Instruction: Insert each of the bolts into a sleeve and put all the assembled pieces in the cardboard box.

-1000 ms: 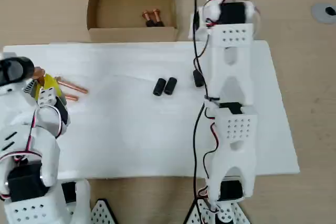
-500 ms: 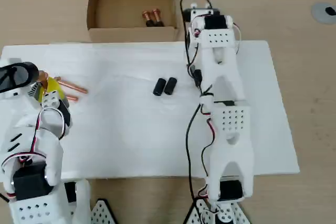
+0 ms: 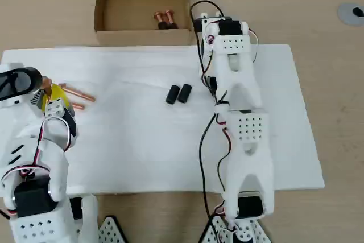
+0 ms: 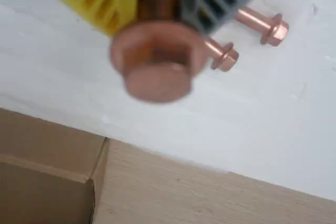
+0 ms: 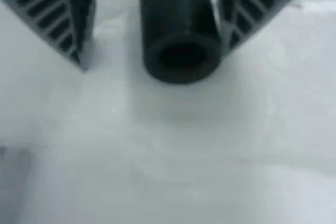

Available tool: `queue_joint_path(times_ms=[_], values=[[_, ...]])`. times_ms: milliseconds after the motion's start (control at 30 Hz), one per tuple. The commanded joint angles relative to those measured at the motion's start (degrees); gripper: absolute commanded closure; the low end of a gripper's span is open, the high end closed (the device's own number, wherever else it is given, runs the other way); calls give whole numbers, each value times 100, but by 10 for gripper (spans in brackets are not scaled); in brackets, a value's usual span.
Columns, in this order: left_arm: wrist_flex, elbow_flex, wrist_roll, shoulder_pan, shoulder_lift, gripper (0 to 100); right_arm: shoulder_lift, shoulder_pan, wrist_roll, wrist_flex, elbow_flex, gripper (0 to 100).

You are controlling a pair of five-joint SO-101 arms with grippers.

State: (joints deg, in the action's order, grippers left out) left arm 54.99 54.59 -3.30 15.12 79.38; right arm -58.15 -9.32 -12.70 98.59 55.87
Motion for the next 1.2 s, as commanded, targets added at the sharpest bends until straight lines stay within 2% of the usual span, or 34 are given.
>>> queue_joint_path(times_ms=[0,133,433,533,667,933,1167], values=[[-141,-35,-26,-88,92,997,-215,-110,202,-35,-84,800],[-132,-44,-26,-88,92,997,-418,-119,738,352,-66,800],[-114,-79,-26,-88,101,997,-637,-110,1802,378,-92,800],[-114,-88,-26,-88,101,997,-716,-92,2048,378,-84,843],[-114,-88,-26,-88,101,997,-804,-84,2084,378,-40,985],[-149,-97,-9,-79,101,997,-787,-92,2057,378,154,988],[-158,-738,0,-123,110,998,-690,-119,1547,387,1710,988]])
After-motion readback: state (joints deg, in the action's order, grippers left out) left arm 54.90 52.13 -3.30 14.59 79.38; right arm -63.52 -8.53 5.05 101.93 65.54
